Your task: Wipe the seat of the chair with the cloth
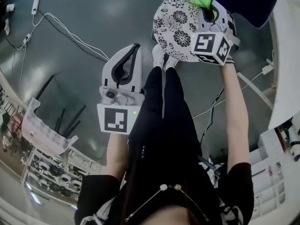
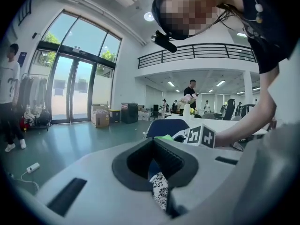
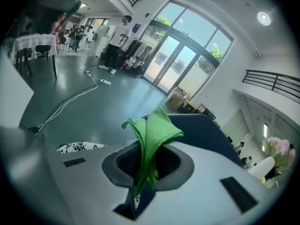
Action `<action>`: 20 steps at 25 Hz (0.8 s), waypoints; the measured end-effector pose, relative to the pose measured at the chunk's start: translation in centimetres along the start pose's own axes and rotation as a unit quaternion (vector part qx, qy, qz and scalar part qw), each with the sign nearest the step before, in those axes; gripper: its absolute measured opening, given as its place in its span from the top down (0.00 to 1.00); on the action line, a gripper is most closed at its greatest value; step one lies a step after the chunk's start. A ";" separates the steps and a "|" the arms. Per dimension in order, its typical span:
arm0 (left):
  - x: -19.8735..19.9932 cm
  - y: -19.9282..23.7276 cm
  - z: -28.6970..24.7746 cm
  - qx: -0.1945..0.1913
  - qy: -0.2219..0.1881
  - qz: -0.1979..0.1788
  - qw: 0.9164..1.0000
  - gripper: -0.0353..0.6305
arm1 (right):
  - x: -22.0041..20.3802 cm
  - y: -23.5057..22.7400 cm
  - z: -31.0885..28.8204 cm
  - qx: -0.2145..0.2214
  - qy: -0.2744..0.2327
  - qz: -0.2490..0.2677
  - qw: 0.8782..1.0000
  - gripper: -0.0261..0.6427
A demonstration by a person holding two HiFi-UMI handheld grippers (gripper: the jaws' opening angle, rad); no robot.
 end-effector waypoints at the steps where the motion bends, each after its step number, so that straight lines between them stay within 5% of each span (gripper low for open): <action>1: -0.9 -0.1 -0.7 -0.004 -0.003 -0.002 1.000 0.94 | -0.9 0.6 -1.5 0.008 0.004 0.011 1.000 0.88; 10: -5.4 -0.2 -4.8 -0.005 -0.007 -0.023 1.000 0.94 | -9.7 7.0 -9.4 0.100 0.109 0.180 0.973 0.88; 20: -8.4 -0.8 -4.8 -0.014 0.025 -0.018 0.999 0.94 | -13.6 8.4 -13.4 0.089 0.123 0.196 0.969 0.88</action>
Point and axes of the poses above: the fingertips, and each gripper's own axes: z backward along the fingers, y to its left, x out of its top, the point moved 3 cm from there along z, backward along the fingers, and after that the axes turned 15 degrees about -z, right-handed, at the moved point
